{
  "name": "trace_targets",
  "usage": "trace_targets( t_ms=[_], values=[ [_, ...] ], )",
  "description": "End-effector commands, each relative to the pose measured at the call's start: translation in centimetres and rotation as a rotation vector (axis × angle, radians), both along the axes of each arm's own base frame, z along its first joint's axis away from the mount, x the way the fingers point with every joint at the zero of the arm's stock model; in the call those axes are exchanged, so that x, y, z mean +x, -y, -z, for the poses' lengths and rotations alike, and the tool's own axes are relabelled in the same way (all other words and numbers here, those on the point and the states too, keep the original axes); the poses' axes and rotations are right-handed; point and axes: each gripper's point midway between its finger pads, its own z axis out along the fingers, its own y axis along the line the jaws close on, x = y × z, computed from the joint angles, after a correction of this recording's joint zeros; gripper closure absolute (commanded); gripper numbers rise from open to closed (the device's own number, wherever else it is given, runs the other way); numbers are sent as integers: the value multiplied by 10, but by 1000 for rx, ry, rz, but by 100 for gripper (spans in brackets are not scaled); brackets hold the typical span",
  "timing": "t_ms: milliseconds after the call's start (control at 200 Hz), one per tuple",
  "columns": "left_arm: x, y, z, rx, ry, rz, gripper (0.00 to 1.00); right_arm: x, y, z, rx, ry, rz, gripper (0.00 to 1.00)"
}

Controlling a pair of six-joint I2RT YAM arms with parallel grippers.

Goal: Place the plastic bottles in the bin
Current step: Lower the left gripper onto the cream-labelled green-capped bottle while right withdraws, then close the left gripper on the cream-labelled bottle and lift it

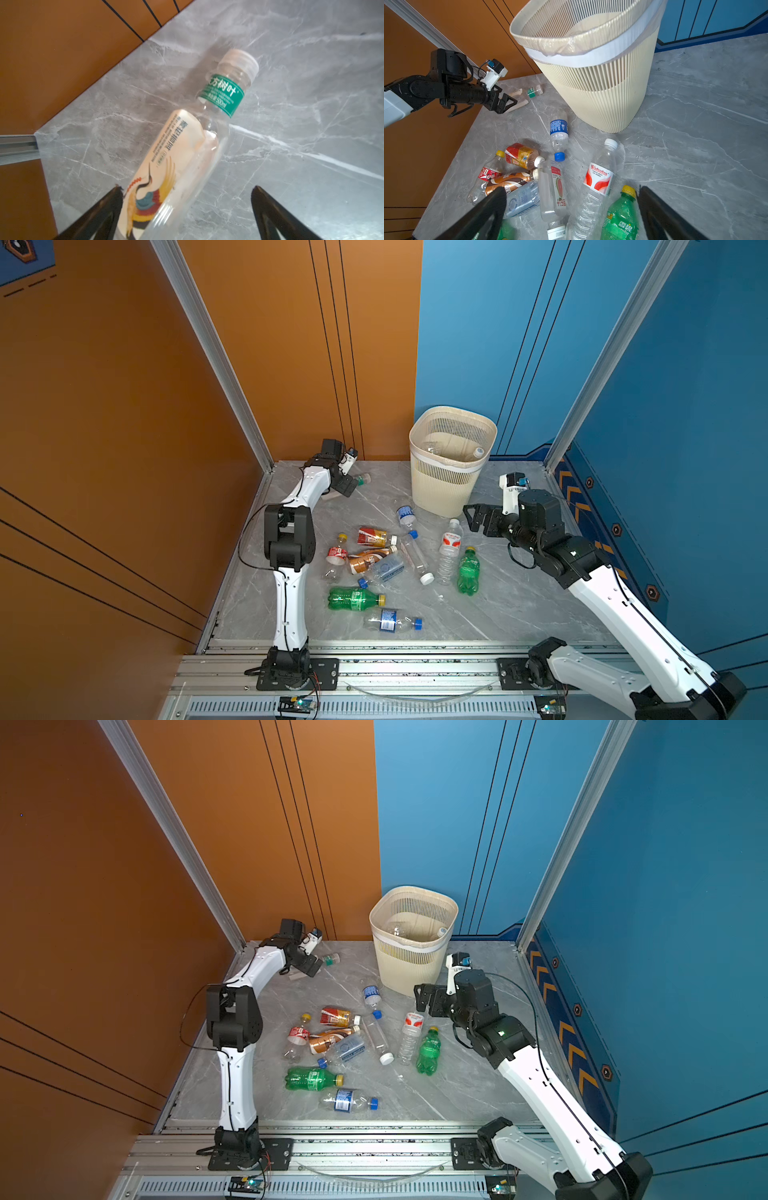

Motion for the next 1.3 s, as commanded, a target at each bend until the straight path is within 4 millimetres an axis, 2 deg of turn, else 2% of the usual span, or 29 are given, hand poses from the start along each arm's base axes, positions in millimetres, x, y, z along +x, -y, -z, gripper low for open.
trace_targets(
  t_ms=[0, 205, 426, 546, 561, 646, 726, 781, 861, 1001, 1162, 1292],
  values=[
    [0, -20, 8, 39, -40, -26, 2, -1, 5, 12, -4, -44, 29, 0],
    [2, -27, 29, 25, -88, -50, 2, 5, 4, 15, -6, -55, 30, 0],
    [-5, -22, 46, -3, -149, -68, 0, 8, 3, 16, 1, -59, 34, 0],
    [-11, -15, 48, -40, -178, -68, 12, 9, 4, 16, 7, -55, 40, 0],
    [-12, -14, 49, -39, -181, -67, 17, 8, 4, 16, 7, -54, 40, 0],
    [-17, -9, 51, -36, -202, -61, 30, 7, 6, 16, 7, -53, 43, 0],
    [-21, -4, 45, -40, -201, -57, 42, 6, 8, 14, 9, -48, 46, 0],
    [-23, -1, 37, -50, -192, -60, 44, 5, 9, 13, 11, -44, 50, 0],
    [-25, 5, 17, -81, -162, -67, 50, 3, 12, 12, 16, -37, 58, 0],
    [-26, 24, -46, -221, -61, -87, 53, -2, 16, 10, 23, -27, 68, 0],
    [-30, 60, -146, -454, 111, -99, 53, -10, 24, 5, 32, -8, 85, 0],
    [-42, 102, -222, -630, 236, -78, 54, -19, 32, 3, 37, 2, 101, 0]
  ],
)
